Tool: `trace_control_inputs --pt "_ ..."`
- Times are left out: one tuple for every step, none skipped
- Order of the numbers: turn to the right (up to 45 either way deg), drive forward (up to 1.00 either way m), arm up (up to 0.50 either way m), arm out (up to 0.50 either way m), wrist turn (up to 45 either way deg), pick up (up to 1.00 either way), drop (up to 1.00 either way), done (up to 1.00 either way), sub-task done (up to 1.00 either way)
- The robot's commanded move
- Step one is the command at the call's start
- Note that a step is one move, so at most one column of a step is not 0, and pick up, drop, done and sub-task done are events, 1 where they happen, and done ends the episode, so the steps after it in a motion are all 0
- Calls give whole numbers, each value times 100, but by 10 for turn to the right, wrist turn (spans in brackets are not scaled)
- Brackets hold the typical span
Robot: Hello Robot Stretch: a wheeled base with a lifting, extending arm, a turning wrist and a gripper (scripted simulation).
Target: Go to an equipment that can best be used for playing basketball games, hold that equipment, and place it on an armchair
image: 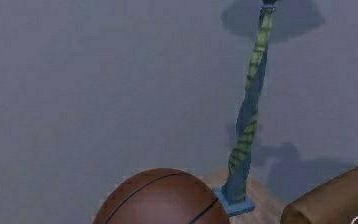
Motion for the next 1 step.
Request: trace_control_inputs --pt "-450 0 0 0 0 0 0 0 0"
